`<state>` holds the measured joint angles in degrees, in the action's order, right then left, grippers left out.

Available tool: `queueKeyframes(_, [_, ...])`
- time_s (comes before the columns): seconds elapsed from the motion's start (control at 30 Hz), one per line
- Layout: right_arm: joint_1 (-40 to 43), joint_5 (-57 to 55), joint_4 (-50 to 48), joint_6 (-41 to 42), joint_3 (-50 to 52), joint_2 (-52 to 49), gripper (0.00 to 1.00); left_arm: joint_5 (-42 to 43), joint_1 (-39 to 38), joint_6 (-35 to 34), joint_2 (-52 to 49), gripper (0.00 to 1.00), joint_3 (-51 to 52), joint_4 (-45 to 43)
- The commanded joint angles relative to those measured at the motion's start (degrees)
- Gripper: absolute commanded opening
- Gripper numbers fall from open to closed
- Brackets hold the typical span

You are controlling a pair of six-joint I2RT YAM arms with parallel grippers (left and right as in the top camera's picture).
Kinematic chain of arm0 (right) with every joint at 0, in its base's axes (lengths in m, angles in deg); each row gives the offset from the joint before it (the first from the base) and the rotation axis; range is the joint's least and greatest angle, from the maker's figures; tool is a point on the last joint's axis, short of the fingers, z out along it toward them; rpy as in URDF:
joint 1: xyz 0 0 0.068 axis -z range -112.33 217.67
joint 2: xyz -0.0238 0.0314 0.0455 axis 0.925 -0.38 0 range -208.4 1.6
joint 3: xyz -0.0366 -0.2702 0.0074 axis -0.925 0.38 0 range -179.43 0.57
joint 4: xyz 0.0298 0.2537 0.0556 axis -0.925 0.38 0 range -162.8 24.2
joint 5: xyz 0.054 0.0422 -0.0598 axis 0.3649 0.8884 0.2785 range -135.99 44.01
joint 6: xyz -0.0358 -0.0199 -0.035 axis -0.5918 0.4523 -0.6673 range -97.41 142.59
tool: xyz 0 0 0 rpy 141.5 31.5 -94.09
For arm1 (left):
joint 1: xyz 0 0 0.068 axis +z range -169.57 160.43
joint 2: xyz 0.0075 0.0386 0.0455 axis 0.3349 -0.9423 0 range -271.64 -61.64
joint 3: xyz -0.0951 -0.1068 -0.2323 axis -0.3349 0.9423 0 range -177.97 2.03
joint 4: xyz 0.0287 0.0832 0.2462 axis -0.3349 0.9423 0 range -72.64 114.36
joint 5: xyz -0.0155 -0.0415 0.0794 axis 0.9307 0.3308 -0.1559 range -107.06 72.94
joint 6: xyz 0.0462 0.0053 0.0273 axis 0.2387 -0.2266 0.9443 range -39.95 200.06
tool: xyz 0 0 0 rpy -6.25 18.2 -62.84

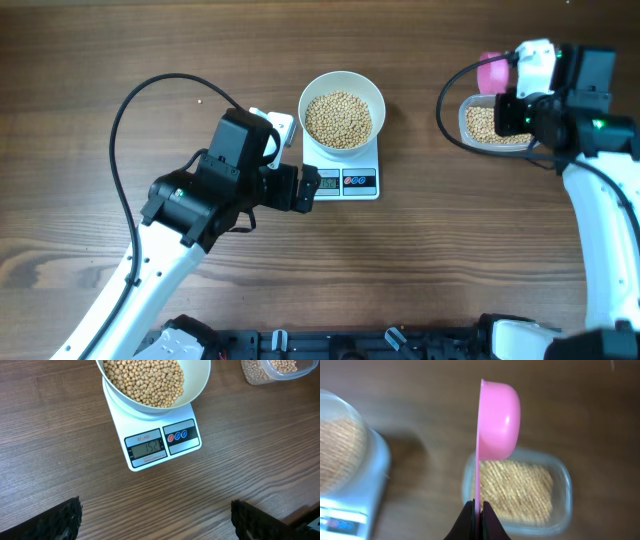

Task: Scoop item into bowl and weigh 150g on scale

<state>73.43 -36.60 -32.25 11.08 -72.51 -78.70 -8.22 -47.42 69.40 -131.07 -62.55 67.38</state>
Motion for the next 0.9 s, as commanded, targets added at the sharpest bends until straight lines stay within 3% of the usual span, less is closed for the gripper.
queueKeyframes(0.0, [-0.1,20.4,-4.4,4.5,-0.9,2.9,0.04,0.5,-0.3,-0.1,-0.1,1.0,-0.3,-0.1])
queueKeyframes(0.1, [-0.3,34.2,-9.5,9.0,-0.9,2.7,0.04,0.5,-0.3,-0.1,-0.1,1.0,-0.3,-0.1])
queueKeyframes(0.23, [-3.5,36.1,-10.6,8.9,-0.8,2.7,0.04,0.5,-0.3,-0.1,-0.1,1.0,-0.3,-0.1])
queueKeyframes(0.47, [-17.6,18.3,-11.4,2.4,-0.8,-0.4,0.04,0.5,-0.3,-0.1,-0.1,1.0,-0.3,-0.1])
queueKeyframes(0.87, [-23.1,13.7,-12.9,2.5,-0.8,-11.5,0.04,0.5,-0.3,-0.1,-0.1,1.0,-0.3,-0.1])
